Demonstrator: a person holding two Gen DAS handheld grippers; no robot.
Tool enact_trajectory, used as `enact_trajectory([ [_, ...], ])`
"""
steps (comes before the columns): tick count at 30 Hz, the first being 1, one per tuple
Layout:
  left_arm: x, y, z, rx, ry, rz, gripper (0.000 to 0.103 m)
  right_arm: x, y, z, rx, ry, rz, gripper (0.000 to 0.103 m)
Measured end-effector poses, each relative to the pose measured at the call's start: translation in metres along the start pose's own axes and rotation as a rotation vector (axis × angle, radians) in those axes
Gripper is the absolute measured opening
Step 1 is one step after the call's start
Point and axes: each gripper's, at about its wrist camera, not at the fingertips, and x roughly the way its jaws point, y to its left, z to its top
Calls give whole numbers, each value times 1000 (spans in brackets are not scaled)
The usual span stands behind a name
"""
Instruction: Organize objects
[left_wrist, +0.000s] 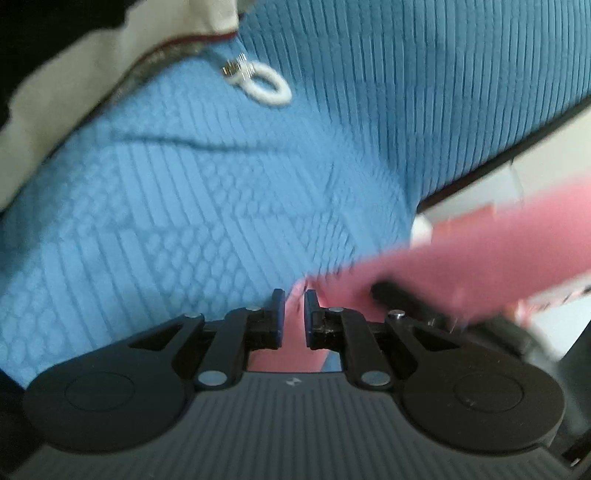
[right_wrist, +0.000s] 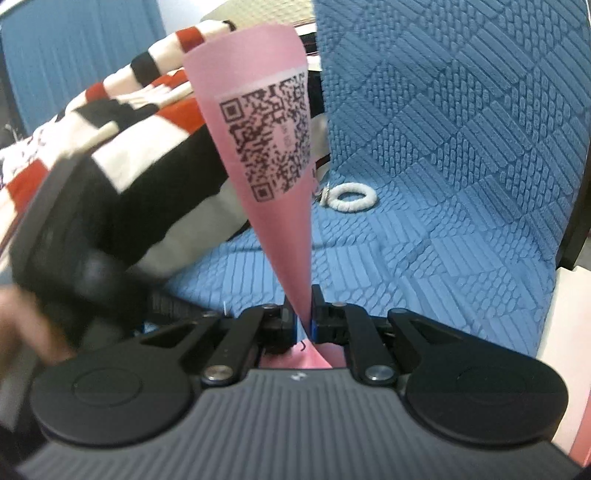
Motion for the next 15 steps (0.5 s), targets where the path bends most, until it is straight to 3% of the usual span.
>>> enact_trajectory([
  [6,-14,6,14,-55,-28,-90,13,0,20,-12,-109,27,26,10],
  [10,-8,-2,13,-22,26,-143,12,7,32,-22,-189,83,42,10],
  [15,7,-14,3,60,113,-135,10,13,32,-29,-223,133,54,10],
])
